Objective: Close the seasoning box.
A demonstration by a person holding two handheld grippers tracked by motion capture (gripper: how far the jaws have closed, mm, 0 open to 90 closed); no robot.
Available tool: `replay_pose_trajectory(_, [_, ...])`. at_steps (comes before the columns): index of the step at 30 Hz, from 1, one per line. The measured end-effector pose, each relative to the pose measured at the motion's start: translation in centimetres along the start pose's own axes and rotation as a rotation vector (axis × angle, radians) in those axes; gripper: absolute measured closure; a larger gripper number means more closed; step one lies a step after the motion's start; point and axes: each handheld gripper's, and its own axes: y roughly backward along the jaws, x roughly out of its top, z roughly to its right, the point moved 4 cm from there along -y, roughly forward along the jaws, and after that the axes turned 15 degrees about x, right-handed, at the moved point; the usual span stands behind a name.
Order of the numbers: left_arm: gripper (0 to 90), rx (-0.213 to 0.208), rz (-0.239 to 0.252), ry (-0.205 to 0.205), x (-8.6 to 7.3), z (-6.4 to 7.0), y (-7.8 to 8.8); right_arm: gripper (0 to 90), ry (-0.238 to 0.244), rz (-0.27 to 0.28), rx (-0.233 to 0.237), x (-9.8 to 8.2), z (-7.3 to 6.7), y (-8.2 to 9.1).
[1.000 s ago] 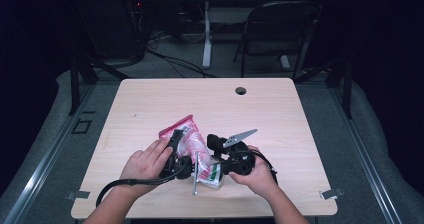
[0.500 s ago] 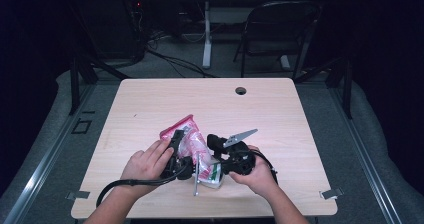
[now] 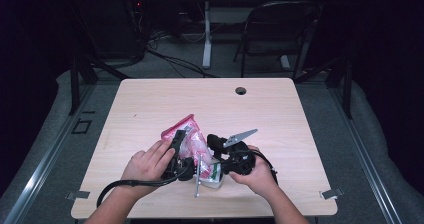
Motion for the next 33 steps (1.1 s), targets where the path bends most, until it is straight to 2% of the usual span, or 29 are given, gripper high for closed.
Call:
replay_pose_trajectory(14, [66.6,-0.002,0.002,0.006,0.07,-0.01,0.1,90.0,0.001,-0.003,-0.001,-0.02,0.01,-0.09])
replay_pose_trajectory(19, [66.8,-0.016,-0.003,-0.001,-0.01,-0.01,0.02,90.0,0.0,0.0,-0.003,-0.02,0.04,-0.03])
replay_pose_trajectory(33, [67.3,-0.014,0.008,-0.015,-0.24,0.03,0.08,90.0,-0.002,0.006,0.0,-0.03,0.12,-0.03])
